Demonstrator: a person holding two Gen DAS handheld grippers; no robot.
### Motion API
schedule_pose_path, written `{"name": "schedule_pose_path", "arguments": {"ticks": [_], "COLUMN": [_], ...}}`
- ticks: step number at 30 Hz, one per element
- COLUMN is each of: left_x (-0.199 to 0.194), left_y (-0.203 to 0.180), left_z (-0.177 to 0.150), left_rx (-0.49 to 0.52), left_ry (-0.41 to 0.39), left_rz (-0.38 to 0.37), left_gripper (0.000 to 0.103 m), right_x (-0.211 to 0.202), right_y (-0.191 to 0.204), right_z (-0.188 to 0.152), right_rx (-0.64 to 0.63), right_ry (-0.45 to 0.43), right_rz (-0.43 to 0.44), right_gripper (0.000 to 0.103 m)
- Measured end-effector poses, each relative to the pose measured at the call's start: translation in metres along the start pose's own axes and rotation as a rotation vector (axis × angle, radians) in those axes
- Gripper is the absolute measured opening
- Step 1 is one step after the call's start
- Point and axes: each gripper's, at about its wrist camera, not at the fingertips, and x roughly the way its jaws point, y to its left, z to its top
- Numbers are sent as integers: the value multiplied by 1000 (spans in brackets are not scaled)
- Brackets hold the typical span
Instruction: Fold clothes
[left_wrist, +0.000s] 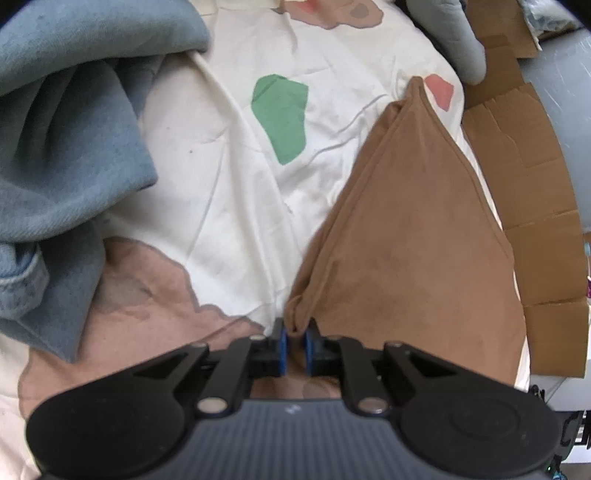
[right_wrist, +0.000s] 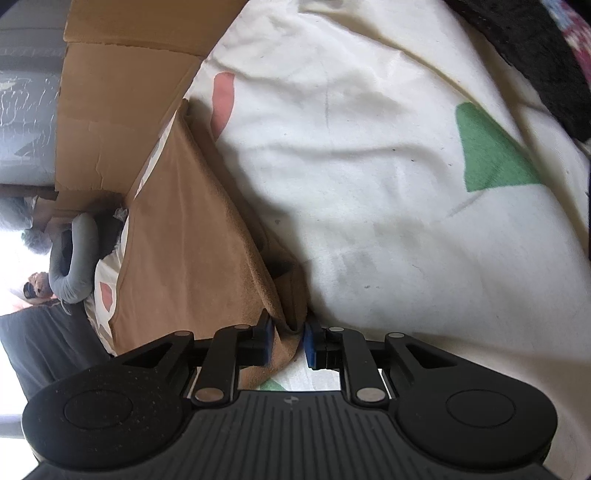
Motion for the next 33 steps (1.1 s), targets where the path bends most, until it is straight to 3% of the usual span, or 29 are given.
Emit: {"name": "schedule_pose_path", "arguments": {"ticks": [6,7,8,11,14,20,33], "left_x": [4,3,2,-1,-7,-30,-64], "left_y": [0,0,-1,-2,-7,-5,-26], "left_z": [0,0,0,-1,-2,1,-3], "left_rx": [-20,-17,-15,-18,-14,-82,-68], "left_ry": [3,3,1,-4,-10,-23,-35], "left_rz": [8,11,15,23,24,-51,-86], "left_gripper": [10,10,9,8,7,6,5], "right_x": [6,8,8,3,-6,-24,-55], "right_y": [6,7,8,13,24,38,60], "right_z": [3,4,4,5,5,10,10], "right_rx": [-14,-15,-10,-18,-48,-51,-82], "right_ry": [4,9,13,4,-20,-64,-152], "right_rz": [-26,-29,-26,-30,-42,-18,46], "right_gripper": [22,19,7,5,5,4,4]}}
